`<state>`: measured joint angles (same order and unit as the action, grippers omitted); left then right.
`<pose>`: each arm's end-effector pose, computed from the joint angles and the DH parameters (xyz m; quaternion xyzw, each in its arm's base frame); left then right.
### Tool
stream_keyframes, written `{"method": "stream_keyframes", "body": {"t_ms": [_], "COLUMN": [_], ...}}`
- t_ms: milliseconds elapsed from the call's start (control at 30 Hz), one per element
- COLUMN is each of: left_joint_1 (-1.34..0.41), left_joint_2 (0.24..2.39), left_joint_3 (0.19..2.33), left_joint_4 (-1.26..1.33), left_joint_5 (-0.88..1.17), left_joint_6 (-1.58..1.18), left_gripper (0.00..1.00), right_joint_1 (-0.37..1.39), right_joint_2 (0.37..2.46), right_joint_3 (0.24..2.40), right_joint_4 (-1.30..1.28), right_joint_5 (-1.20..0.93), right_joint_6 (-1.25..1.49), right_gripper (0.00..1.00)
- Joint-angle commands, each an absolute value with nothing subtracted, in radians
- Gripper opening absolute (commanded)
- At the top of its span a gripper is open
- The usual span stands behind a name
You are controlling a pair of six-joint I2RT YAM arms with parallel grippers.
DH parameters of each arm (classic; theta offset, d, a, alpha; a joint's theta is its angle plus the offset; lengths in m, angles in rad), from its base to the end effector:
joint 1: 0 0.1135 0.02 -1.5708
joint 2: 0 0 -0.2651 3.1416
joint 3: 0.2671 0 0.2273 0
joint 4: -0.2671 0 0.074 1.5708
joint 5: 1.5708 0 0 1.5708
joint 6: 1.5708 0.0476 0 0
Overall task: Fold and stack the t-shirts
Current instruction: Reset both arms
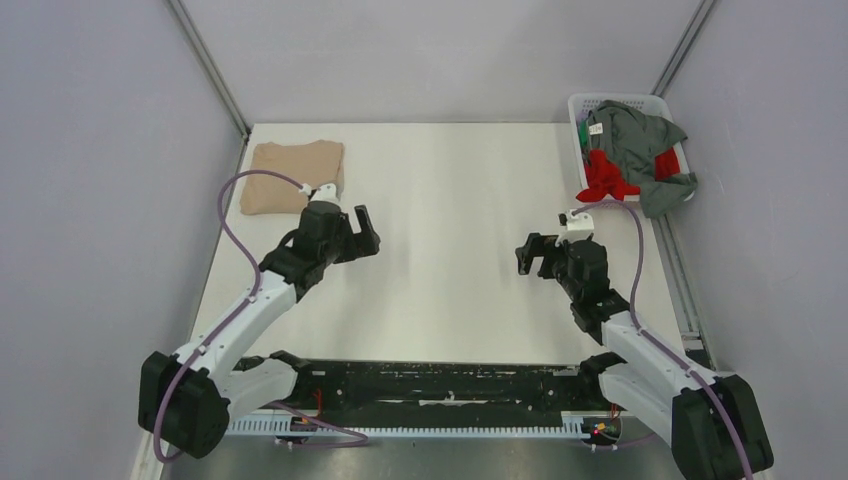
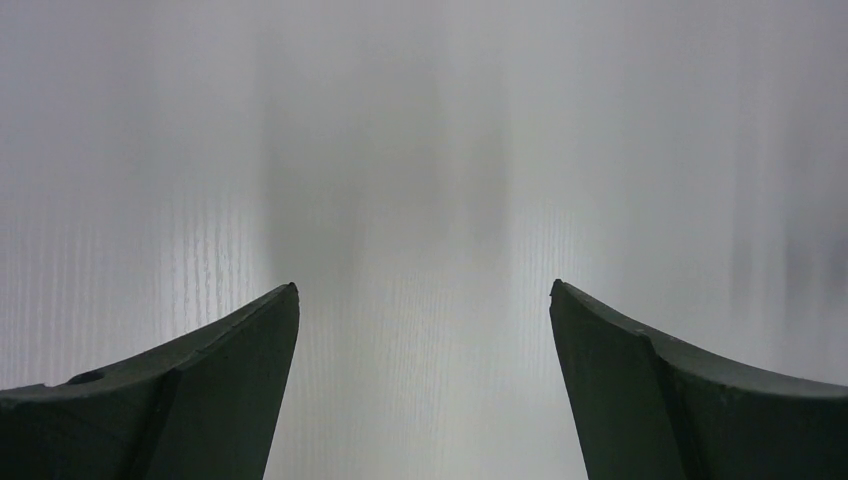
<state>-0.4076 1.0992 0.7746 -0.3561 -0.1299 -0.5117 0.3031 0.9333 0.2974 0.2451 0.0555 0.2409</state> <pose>0.2050 -0.0818 0.2603 -0.0748 0.8980 -0.1381 0.4110 0.1789 0.0532 0.1983 -0.0104 0.8307 0.1272 0.5419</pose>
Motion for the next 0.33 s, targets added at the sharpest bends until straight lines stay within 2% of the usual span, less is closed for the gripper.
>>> {"method": "stream_keyframes", "body": {"t_ms": [0, 300], "left_joint_1": [-0.412, -0.411], "left_joint_2": [1.016, 1.015], "left_joint_3": [0.759, 0.781], "left_joint_4": [-0.295, -0.332], "left_joint_5": [-0.173, -0.156], "left_joint_6": [-0.533, -0.525], "left_gripper": [1.00, 1.00], "right_joint_1": [0.301, 0.301], "right_joint_2": [0.906, 0.898], "right_joint_3": [0.282, 0.286], "right_joint_4": [0.251, 0.235], "right_joint_5": [0.091, 0.097], "right_joint_6": [0.251, 0.270], "right_gripper": [0.99, 0.99]}}
